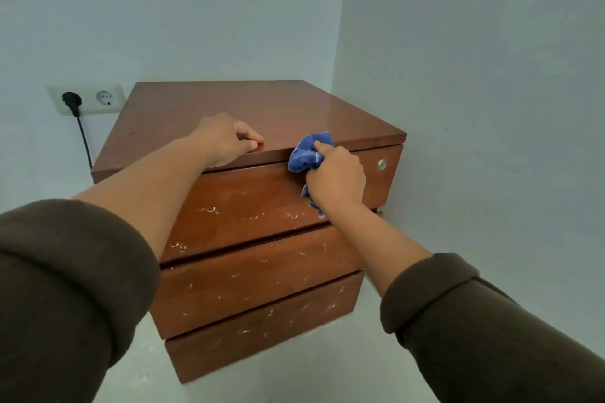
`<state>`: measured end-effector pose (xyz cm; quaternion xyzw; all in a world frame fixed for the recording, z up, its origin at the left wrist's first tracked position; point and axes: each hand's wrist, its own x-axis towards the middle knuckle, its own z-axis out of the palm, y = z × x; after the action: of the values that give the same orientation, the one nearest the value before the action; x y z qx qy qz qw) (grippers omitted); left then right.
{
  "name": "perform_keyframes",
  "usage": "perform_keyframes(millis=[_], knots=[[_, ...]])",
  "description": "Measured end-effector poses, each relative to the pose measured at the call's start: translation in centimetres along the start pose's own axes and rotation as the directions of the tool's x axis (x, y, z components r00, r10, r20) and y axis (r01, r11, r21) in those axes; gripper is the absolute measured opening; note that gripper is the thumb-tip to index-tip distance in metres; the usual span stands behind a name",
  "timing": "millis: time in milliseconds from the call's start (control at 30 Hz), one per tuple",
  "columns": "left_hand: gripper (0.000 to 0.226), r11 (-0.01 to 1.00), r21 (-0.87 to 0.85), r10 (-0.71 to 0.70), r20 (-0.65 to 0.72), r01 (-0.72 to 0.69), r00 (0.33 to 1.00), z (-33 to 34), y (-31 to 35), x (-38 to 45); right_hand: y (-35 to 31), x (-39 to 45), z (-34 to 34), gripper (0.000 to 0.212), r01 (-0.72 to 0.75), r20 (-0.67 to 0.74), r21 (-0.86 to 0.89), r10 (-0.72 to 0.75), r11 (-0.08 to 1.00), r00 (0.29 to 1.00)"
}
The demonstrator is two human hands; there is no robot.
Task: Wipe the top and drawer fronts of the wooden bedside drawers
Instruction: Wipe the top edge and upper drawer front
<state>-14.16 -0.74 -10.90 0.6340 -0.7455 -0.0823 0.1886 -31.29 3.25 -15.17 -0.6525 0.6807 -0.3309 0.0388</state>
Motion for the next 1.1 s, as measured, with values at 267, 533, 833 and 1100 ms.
perform_keyframes(millis=[267,533,833,1100], knots=[[0.044,0.997,0.053,-0.054,0.023,0.052,0.998,-2.4,-4.0,-3.3,-4.6,-2.2,1.3,0.028,0.05,0.045,-0.029,-0.049,0.998,0.998],[0.089,0.935,-0.306,-0.193,-0.019,0.178,0.981,-4.6,-10.0,-6.2,-7.8,-5.3,4.1,0.047,0.143,-0.061,-0.037,-0.145,0.989,0.988],[0.101,0.726,-0.65,-0.162,0.16,0.227,0.974,-6.3,-11.1,-6.9,-13.3,-8.3,7.2,0.053,0.329,0.034,-0.118,-0.327,0.937,0.944],[0.1,0.724,-0.653,-0.154,0.157,0.22,0.975,-6.2,-11.7,-7.5,-16.3,-10.2,7.5,0.049,0.516,0.155,-0.227,-0.492,0.826,0.857]])
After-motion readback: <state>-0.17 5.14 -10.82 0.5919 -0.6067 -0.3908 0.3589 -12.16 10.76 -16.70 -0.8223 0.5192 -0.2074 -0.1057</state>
